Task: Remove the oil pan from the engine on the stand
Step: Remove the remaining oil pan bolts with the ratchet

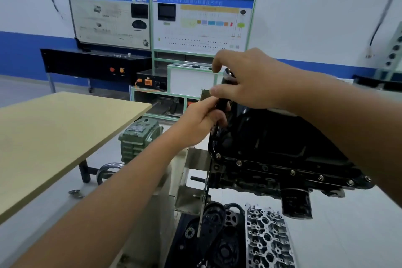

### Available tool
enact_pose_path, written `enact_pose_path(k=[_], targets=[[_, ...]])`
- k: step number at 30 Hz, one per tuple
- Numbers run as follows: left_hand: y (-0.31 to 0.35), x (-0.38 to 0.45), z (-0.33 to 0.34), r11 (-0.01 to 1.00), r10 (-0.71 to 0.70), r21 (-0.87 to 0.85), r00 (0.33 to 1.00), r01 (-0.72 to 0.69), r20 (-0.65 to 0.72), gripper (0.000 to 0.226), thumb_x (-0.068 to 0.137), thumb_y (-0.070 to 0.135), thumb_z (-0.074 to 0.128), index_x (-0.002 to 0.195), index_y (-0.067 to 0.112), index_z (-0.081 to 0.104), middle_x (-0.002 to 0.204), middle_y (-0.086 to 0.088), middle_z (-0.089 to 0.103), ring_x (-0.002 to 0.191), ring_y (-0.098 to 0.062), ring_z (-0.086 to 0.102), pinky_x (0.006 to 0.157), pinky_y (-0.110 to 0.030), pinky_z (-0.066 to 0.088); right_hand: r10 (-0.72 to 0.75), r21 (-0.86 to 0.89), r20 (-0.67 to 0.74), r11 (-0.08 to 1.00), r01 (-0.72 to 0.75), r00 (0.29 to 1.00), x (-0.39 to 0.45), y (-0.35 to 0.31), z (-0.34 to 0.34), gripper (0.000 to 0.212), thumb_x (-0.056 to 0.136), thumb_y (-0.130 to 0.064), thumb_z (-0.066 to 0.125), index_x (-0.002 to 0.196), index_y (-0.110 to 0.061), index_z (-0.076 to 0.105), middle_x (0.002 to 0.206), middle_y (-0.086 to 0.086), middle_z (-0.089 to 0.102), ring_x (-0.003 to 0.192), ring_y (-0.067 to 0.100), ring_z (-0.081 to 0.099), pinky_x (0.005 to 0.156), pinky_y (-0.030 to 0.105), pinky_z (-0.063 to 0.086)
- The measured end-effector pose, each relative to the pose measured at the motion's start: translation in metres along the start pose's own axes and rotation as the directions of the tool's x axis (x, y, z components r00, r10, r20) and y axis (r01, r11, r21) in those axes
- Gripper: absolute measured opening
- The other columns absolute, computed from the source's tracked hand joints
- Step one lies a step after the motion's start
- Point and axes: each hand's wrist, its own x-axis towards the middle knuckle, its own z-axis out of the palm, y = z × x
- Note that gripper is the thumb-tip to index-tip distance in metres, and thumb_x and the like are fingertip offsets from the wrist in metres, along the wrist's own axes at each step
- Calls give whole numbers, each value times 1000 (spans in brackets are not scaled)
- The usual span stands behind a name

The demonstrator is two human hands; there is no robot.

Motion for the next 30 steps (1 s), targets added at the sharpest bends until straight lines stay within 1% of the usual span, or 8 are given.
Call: enact_pose_path(k=[4,8,11,15,18,22,27,30], targets=[[-11,-6,2,996,-75,37,993,79,-87,27,96,0,63,98,28,60,87,-4,70,90,-28,69,86,-45,60,193,128,94,971,-204,977,-13,-1,-8,28,99,-46,63,107,-21,53,91,5,58,55,25,69,46,41,56],[-29,-11,5,965,-86,235,988,115,-130,11,91,2,73,97,11,73,84,15,68,80,1,63,81,-20,51,215,123,142,965,-233,966,-18,-13,1,33,106,-47,49,88,-20,45,85,9,62,33,12,56,35,25,46],[-36,-14,3,916,-95,385,994,109,-55,19,92,-3,68,101,13,75,85,13,68,81,-3,61,76,-16,47,209,72,152,972,-221,966,-13,-18,1,35,107,-52,44,89,-22,44,87,6,63,39,12,54,36,26,43],[-37,-15,5,898,-33,436,997,58,-65,25,86,-12,61,99,6,74,86,2,70,76,-12,58,69,-12,42,163,22,139,986,-168,977,-3,-16,-2,34,106,-56,40,113,-24,45,94,1,56,74,17,57,56,35,41],[-38,-19,6,923,-11,383,998,33,-58,21,81,-8,68,97,4,73,86,-6,70,77,-18,61,69,-37,52,16,-136,44,991,-10,999,1,-8,-2,41,103,-64,37,123,-29,46,79,-7,48,65,11,48,53,31,32],[-31,-22,4,963,51,269,992,-17,-118,18,88,12,70,106,9,74,92,-1,72,84,-14,64,72,-40,55,-113,-315,33,942,118,993,9,10,-6,59,91,-78,18,127,-38,41,64,-12,39,54,4,33,49,26,24],[13,6,-9,974,22,-225,995,-43,-92,26,100,20,57,127,19,57,107,-10,71,93,-25,71,85,-45,59,-15,-259,12,966,17,1000,16,26,-7,58,91,-77,24,128,-36,41,67,-13,40,59,3,37,52,30,27],[23,19,-16,984,19,-178,999,-27,-46,20,99,11,51,116,20,56,99,-10,69,81,-28,69,79,-51,60,94,-182,18,979,-89,995,9,16,1,41,101,-64,38,124,-29,42,76,-11,41,64,6,40,52,30,26]])
